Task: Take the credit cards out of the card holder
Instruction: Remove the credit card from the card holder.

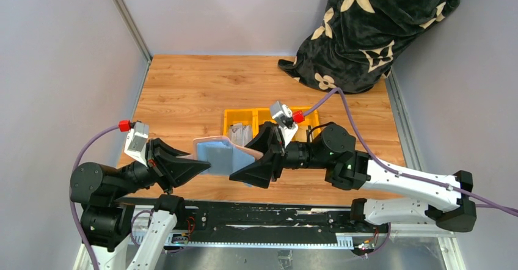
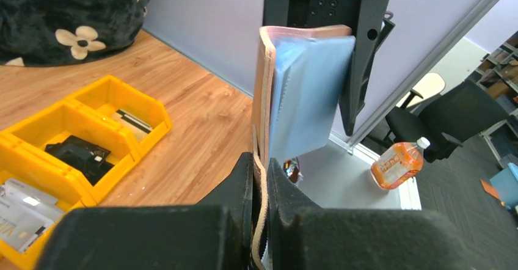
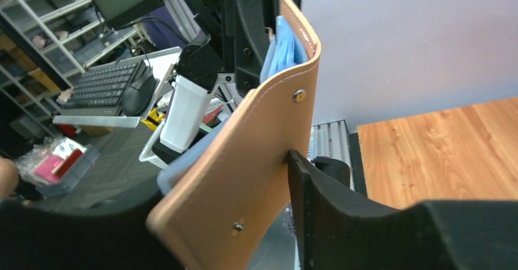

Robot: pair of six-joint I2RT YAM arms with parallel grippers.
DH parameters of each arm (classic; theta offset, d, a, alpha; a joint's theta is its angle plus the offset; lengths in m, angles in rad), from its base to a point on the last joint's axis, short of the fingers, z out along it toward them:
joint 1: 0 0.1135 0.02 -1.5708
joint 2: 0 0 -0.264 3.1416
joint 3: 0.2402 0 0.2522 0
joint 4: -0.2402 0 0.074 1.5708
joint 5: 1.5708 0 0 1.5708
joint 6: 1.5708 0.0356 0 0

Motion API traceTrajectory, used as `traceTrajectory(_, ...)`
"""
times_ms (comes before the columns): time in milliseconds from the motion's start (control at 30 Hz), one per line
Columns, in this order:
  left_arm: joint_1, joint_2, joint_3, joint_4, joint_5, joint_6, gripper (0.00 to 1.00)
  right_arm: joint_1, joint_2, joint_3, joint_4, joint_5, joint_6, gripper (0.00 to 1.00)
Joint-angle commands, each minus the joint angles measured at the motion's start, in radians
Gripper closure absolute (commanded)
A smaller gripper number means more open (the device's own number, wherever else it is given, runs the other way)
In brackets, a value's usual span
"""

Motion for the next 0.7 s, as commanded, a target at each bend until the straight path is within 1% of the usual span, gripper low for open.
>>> traceTrajectory(0, -0.002, -0.013, 0.021, 0.024, 0.041, -0.010, 0.97, 0.016, -0.049, 0.013, -0.101, 0.157, -0.070, 0.34)
traceTrajectory(67, -0.002, -0.014, 0.026, 0.011, 0.037, 0.004, 0.99, 0.016, -0.087, 0.008, -0.152, 0.249, -0.092, 0.25)
traceTrajectory(100, -0.002, -0.015, 0.026, 0.010, 0.037, 0.006, 1.00, 0.016, -0.102, 0.006, -0.175, 0.298, -0.102, 0.24)
traceTrajectory(200, -0.002, -0.016, 0.024, 0.008, 0.029, 0.010, 1.00, 0.016, -0.116, 0.020, -0.233, 0.390, -0.127, 0.22)
traceTrajectory(233, -0.002, -0.016, 0.022, 0.007, 0.026, 0.010, 1.00, 0.016, -0.107, 0.028, -0.240, 0.393, -0.131, 0.22)
traceTrajectory(300, -0.002, -0.014, 0.019, 0.009, 0.016, 0.010, 1.00, 0.023, -0.075, 0.054, -0.266, 0.447, -0.143, 0.22)
traceTrajectory(400, -0.002, -0.013, 0.020, 0.006, 0.005, 0.012, 1.00, 0.080, -0.016, 0.118, -0.310, 0.531, -0.207, 0.22)
traceTrajectory(467, -0.002, -0.011, 0.024, -0.017, -0.011, 0.030, 1.00, 0.135, 0.011, 0.146, -0.306, 0.580, -0.261, 0.21)
traceTrajectory(567, -0.002, -0.007, 0.039, -0.056, -0.031, 0.067, 1.00, 0.175, 0.042, 0.164, -0.287, 0.608, -0.309, 0.21)
traceTrajectory(667, -0.002, -0.005, 0.037, -0.059, -0.038, 0.073, 1.00, 0.182, 0.059, 0.173, -0.271, 0.587, -0.316, 0.21)
